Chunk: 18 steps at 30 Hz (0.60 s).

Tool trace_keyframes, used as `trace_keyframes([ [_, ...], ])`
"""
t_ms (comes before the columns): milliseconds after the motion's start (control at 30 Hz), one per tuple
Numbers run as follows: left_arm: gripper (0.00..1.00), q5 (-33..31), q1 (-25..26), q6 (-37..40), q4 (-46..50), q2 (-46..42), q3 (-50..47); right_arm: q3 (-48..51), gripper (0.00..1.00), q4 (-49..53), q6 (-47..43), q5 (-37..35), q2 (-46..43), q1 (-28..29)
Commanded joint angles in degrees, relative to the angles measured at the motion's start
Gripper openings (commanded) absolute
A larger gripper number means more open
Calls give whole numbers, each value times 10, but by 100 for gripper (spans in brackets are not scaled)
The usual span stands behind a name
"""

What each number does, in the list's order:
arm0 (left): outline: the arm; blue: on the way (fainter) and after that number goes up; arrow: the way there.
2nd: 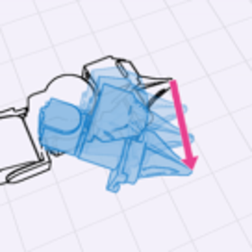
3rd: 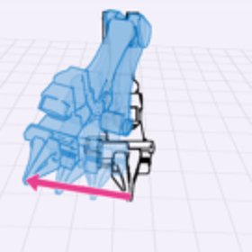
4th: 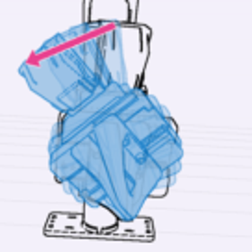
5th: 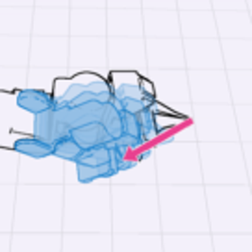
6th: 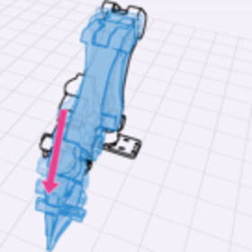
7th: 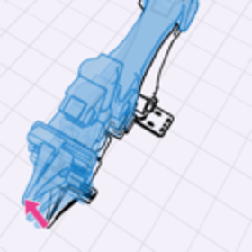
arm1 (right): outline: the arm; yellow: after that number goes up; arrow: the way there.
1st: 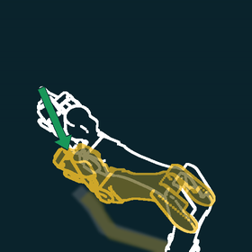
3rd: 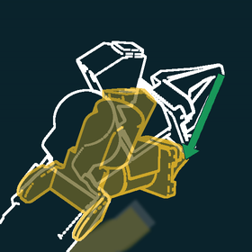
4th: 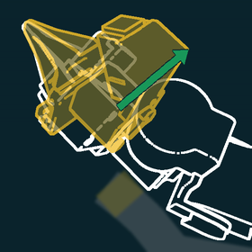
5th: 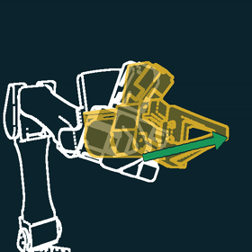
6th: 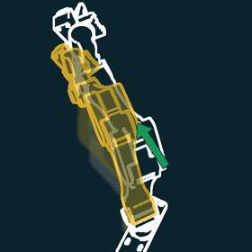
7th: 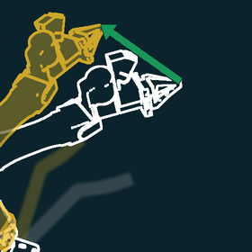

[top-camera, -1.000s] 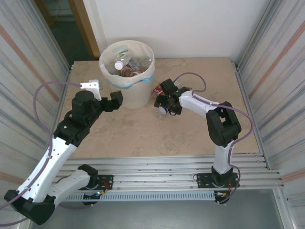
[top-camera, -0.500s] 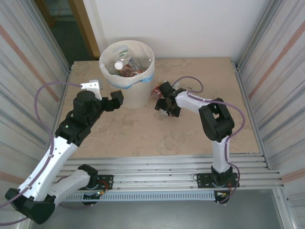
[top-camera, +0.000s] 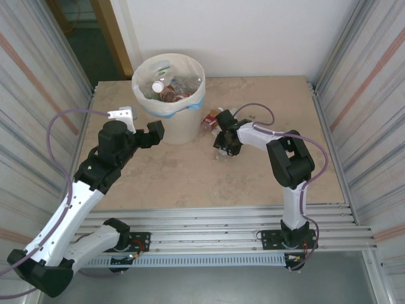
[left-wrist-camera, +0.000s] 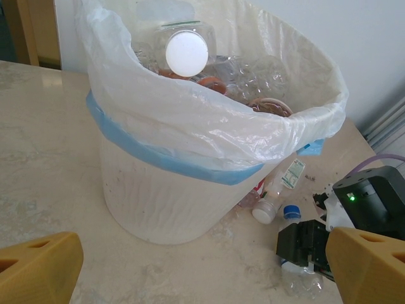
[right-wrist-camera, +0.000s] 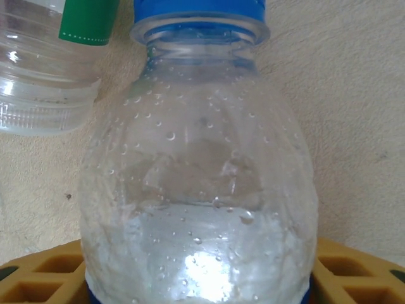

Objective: Put the plastic bottles in the bin

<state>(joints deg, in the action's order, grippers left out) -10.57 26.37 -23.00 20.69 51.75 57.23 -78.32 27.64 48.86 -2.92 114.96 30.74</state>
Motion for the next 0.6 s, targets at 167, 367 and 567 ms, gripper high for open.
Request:
trace_keyframes([
  [167, 99, 11, 3, -13, -21, -2, 6, 68, 43, 27, -18, -21, -98, -1],
  [367, 98, 60, 4, -26, -50, 19, 11, 114, 41, -16, -55, -49, -216, 5],
  [567, 99, 114, 25, -38, -97, 52, 25, 155, 41, -94, -125, -53, -343, 26],
])
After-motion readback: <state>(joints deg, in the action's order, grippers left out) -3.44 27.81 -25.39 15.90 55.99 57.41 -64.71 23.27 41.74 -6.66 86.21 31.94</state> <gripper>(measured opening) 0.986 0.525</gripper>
